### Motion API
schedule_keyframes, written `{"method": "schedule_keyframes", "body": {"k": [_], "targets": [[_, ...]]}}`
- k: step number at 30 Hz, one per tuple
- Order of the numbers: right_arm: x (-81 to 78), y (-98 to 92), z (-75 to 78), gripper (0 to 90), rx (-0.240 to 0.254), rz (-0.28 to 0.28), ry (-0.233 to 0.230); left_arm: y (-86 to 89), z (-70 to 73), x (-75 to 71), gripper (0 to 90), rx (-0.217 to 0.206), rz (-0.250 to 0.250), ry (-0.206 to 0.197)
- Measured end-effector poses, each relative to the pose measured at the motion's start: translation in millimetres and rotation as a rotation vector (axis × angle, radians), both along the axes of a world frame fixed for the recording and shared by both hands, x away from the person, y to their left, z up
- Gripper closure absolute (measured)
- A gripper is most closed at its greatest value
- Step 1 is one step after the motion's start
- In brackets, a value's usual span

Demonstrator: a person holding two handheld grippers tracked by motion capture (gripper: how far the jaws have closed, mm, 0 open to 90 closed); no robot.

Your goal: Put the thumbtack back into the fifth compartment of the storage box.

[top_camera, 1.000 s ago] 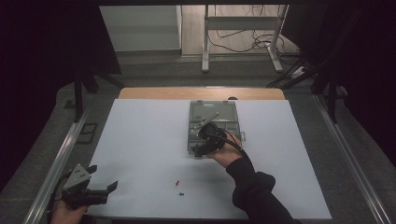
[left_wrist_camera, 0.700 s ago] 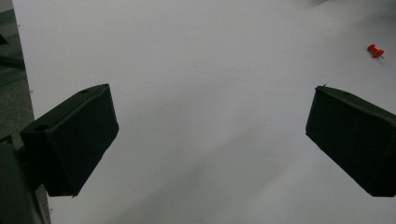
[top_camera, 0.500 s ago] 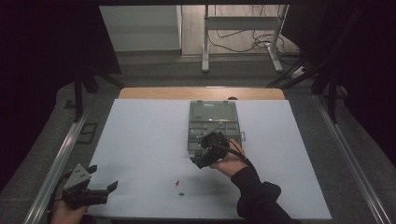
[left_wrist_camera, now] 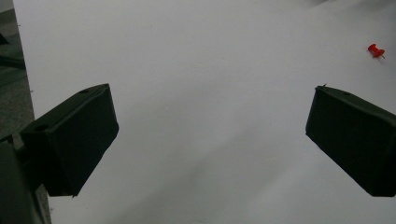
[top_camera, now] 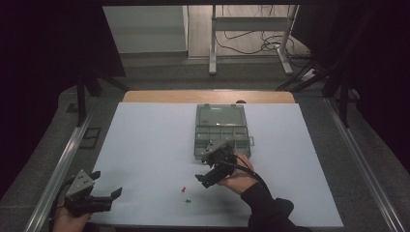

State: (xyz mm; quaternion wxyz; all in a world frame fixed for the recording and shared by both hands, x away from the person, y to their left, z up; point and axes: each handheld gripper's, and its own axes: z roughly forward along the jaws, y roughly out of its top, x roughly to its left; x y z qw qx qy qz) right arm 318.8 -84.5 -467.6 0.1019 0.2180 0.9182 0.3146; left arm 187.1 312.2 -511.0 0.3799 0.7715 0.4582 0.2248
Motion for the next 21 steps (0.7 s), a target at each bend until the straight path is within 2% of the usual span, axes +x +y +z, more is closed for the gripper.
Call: {"method": "schedule_keyframes", "body": {"k": [9,16,21], "targets": [[-16.1,4.4,-5.4,0.9,-0.054,0.017,0.036,0.0,0.0,-0.2,2.7,0.001,0.000,-0.001],[-29.8,10.5,-10.3,12.7,-0.068,0.050,0.054,-0.2,0.0,-0.2,2.7,0.004,-0.001,-0.002],[-38.0,14.9,-15.6,24.5,-0.066,0.083,0.060,-0.2,0.1,-0.2,2.6,0.007,-0.001,-0.001]]}}
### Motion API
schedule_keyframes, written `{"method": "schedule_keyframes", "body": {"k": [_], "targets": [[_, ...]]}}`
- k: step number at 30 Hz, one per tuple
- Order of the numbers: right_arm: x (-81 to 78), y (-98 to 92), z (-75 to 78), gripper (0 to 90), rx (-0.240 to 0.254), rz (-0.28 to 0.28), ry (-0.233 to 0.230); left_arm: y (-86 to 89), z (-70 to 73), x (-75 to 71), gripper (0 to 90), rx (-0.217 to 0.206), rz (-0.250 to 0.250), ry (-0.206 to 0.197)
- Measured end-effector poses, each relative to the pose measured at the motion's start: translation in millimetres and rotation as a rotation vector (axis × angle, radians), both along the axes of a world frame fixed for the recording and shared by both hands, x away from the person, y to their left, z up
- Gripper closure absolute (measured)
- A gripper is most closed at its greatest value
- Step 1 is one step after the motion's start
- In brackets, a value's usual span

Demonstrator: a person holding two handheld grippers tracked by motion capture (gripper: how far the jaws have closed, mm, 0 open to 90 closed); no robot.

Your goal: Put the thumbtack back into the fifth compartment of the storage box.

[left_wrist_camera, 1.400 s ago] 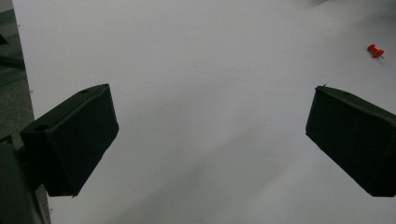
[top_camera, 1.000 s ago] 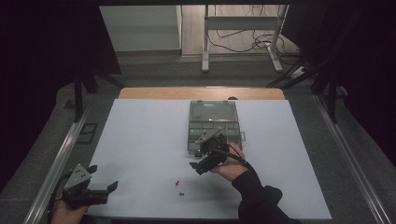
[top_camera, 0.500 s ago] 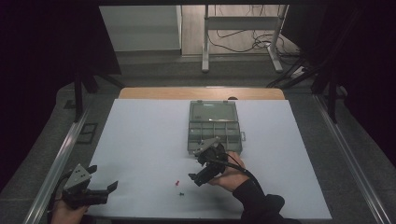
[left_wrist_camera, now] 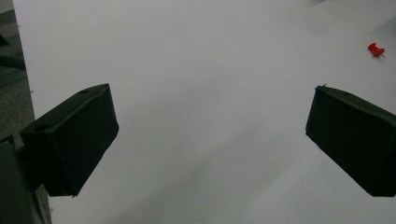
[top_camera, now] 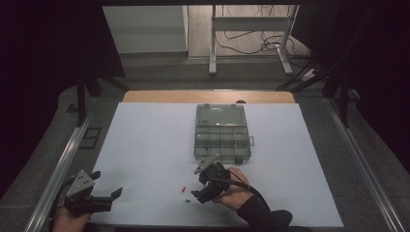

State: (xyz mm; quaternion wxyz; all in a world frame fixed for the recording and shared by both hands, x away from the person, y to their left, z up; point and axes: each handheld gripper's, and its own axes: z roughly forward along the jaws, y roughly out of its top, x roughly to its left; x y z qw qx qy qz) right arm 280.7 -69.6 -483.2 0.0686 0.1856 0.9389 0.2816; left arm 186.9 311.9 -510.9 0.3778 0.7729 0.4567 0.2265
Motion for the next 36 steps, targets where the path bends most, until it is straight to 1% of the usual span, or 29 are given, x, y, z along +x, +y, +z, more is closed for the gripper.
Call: {"method": "schedule_keyframes", "body": {"k": [2,6,11,17,22,27,29,30,33,36], "targets": [[-2.2,1.6,-1.8,29.8,0.001,0.012,0.008,0.0,0.0,0.0,2.7,-0.002,0.001,0.000],[-5.4,5.0,-5.2,42.1,0.013,0.044,0.038,-0.1,0.0,0.1,2.7,-0.001,0.001,0.000],[-8.9,13.7,-11.4,55.1,0.000,0.099,0.089,-0.4,-0.1,-0.1,2.7,-0.001,0.000,0.002],[-10.6,23.7,-18.5,68.9,-0.007,0.152,0.105,-0.2,-0.1,-0.2,2.8,-0.002,0.000,0.002],[-12.3,32.0,-25.5,74.5,-0.023,0.185,0.104,-0.3,-0.1,-0.2,2.8,-0.001,0.000,0.002],[-13.2,37.4,-31.1,78.2,-0.038,0.200,0.100,-0.5,-0.1,-0.3,2.8,0.001,-0.001,0.003],[-13.8,38.7,-33.2,81.8,-0.054,0.205,0.090,-0.6,-0.2,-0.3,2.8,0.001,-0.002,0.002],[-14.5,39.0,-33.5,81.9,-0.054,0.206,0.083,-0.7,-0.2,-0.3,2.8,0.001,-0.002,0.002],[-14.1,38.8,-33.1,82.6,-0.056,0.204,0.088,-0.8,-0.2,-0.4,2.8,0.002,-0.002,0.002],[-14.1,38.1,-31.8,82.7,-0.046,0.202,0.088,-0.9,-0.2,-0.5,2.8,0.003,-0.003,0.001]]}}
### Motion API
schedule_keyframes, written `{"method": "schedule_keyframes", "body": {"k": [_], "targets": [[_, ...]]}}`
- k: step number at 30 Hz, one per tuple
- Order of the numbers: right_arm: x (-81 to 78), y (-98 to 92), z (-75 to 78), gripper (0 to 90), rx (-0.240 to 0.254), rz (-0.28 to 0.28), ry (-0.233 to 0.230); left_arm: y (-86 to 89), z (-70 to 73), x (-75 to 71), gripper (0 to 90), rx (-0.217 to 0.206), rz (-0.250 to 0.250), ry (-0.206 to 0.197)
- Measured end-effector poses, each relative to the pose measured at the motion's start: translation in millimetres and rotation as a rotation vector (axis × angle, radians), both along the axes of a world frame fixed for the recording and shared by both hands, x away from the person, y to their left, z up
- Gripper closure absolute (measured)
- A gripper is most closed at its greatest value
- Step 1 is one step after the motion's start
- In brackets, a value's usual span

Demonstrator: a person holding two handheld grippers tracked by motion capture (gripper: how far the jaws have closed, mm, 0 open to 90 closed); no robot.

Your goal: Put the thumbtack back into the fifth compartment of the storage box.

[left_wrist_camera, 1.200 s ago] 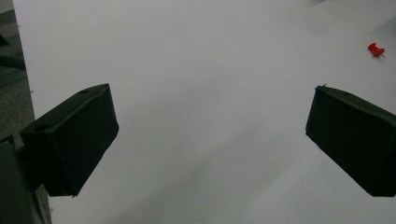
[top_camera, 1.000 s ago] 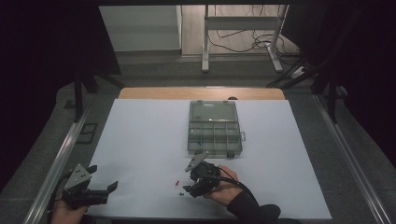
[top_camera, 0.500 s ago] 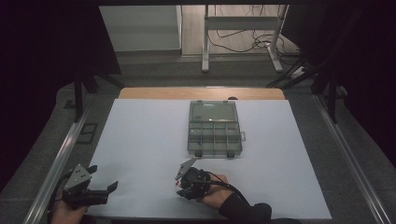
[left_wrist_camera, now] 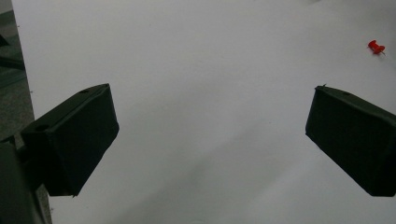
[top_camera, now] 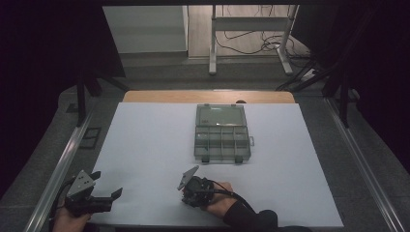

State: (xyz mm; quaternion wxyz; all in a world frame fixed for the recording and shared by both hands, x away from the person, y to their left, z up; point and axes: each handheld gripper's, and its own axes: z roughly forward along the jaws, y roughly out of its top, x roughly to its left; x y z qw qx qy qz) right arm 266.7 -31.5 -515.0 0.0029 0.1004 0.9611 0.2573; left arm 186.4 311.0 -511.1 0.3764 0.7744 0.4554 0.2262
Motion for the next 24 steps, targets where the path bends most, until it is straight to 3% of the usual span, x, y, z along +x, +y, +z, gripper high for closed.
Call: {"method": "schedule_keyframes", "body": {"k": [24], "targets": [[22.1,-25.2,28.5,82.8,0.097,-0.119,-0.007,0.0,-0.1,0.5,2.8,0.002,-0.002,0.002]]}}
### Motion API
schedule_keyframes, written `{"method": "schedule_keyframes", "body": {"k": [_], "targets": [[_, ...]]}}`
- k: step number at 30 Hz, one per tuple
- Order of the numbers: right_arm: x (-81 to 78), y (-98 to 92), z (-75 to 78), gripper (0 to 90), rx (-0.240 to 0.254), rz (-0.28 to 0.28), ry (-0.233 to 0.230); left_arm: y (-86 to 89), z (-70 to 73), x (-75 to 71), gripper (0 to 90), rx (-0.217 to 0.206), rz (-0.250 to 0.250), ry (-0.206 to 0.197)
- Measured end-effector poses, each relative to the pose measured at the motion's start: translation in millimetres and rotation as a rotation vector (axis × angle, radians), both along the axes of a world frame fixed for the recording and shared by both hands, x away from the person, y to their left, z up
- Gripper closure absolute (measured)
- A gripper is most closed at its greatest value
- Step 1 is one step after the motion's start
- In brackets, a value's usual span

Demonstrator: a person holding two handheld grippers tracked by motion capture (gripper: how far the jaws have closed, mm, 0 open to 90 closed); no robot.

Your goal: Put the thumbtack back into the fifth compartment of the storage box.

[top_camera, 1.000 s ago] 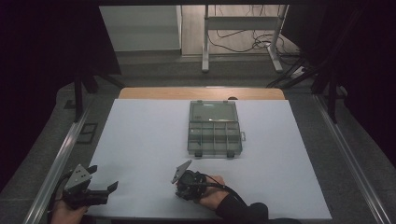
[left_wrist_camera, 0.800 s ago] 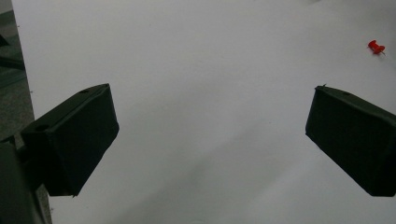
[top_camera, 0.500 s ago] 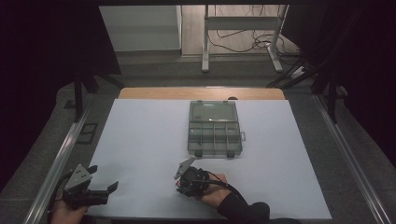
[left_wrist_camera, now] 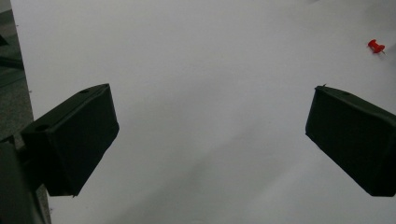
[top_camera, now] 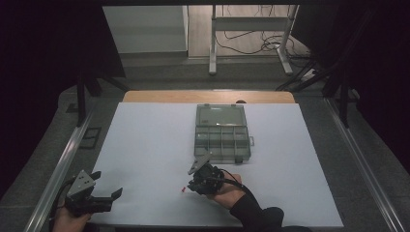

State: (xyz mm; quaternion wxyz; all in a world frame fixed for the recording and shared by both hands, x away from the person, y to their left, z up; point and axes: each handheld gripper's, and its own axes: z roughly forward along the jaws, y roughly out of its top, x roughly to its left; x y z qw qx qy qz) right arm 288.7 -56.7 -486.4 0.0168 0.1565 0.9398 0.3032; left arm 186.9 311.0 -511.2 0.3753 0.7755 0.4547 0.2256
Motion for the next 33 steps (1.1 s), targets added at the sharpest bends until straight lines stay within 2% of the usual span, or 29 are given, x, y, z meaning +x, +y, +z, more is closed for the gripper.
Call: {"method": "schedule_keyframes", "body": {"k": [12,19,25,33], "targets": [[14.4,-11.2,13.1,82.8,0.030,-0.061,-0.006,-0.1,0.0,0.5,2.9,0.000,-0.001,0.002],[28.3,-16.0,18.6,82.8,0.037,-0.097,-0.024,0.2,0.0,0.7,2.9,-0.002,-0.001,0.002],[40.4,-19.7,23.1,82.7,0.054,-0.130,-0.013,0.2,0.0,0.6,2.9,-0.002,-0.001,0.002],[56.8,-21.4,29.3,82.6,0.056,-0.169,-0.042,0.2,0.0,0.6,2.9,-0.002,-0.002,0.002]]}}
